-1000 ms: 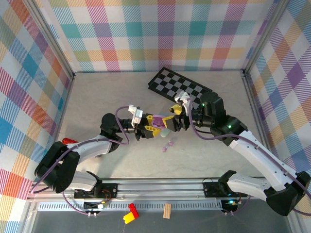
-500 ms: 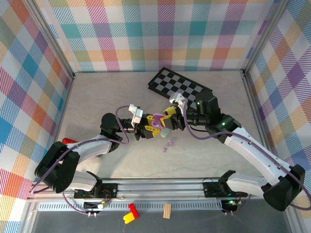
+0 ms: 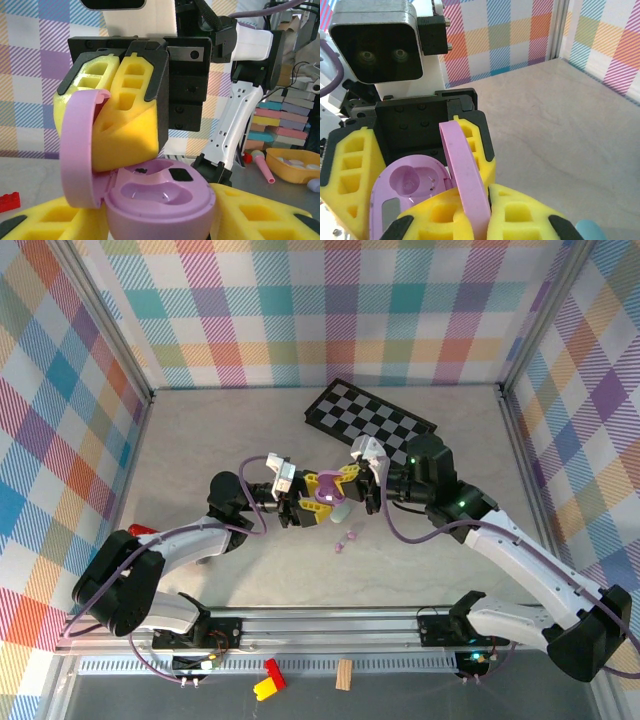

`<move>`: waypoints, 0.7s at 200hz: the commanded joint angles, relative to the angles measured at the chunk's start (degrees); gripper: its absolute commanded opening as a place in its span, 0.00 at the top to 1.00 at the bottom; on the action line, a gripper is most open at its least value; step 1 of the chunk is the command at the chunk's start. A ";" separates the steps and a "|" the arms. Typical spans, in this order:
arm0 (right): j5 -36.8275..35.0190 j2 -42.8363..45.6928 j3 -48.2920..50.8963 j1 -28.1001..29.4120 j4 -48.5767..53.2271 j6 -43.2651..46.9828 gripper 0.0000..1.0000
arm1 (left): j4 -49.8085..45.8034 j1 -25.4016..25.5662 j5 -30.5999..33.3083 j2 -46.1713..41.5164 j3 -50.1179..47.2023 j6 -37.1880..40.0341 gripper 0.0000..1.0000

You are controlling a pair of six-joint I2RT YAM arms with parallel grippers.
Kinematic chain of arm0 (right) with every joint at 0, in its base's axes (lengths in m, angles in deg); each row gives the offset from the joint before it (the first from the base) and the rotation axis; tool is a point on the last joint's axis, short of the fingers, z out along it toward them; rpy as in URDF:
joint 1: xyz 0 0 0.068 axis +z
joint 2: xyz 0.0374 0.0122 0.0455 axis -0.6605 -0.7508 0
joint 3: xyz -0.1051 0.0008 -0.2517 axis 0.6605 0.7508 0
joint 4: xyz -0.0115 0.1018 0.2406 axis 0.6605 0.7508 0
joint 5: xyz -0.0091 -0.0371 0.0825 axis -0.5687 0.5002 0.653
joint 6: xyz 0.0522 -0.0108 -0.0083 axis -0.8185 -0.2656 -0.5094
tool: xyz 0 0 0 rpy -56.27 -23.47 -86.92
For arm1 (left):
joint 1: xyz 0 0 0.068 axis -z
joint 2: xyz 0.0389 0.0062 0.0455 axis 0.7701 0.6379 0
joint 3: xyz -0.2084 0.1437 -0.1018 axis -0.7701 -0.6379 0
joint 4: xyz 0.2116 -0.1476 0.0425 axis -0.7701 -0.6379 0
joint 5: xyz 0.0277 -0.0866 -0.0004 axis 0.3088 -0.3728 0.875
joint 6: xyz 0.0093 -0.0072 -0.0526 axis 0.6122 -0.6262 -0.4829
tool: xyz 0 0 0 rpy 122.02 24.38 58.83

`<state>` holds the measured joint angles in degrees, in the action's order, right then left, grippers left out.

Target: Insert wireless bluetooth earbuds into charging case

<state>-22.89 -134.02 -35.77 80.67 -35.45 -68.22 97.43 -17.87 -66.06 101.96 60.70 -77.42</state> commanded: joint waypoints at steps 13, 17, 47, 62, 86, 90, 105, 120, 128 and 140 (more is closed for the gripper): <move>-4.07 0.99 0.80 1.28 -2.52 3.43 1.00 | 3.32 0.03 -0.87 1.30 1.99 -0.70 0.44; -4.30 1.06 0.95 1.35 -2.64 3.43 1.00 | 3.31 0.02 -0.78 1.43 1.99 -0.68 0.43; -5.07 1.16 1.13 1.59 -2.73 3.60 1.00 | 3.36 0.03 -0.43 1.96 2.11 -0.98 0.47; -5.07 1.15 1.14 1.62 -2.76 3.68 1.00 | 3.28 0.03 -0.31 1.95 2.08 -1.03 0.54; -4.76 1.25 1.26 1.68 -3.15 3.60 1.00 | 3.26 -0.10 -0.03 1.95 2.00 -1.06 0.57; -4.79 1.32 1.39 1.70 -3.36 3.59 1.00 | 3.25 -0.06 0.05 2.01 1.92 -1.04 0.56; -4.80 1.67 1.64 1.68 -3.67 3.52 1.00 | 3.32 -0.06 0.23 2.04 1.82 -1.03 0.52; -4.63 2.04 1.74 1.67 -3.71 3.51 1.00 | 3.25 -0.06 0.32 2.04 1.82 -1.16 0.53; -4.54 2.12 1.81 1.67 -3.52 3.46 1.00 | 3.32 -0.06 0.30 2.03 1.90 -1.32 0.55; -4.40 2.13 1.84 1.66 -3.43 3.42 1.00 | 3.32 -0.09 0.32 2.13 2.07 -1.56 0.61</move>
<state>-27.79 -133.21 -34.54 81.94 -36.79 -65.66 97.85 -17.87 -65.51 103.90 61.20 -78.51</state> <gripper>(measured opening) 0.074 0.438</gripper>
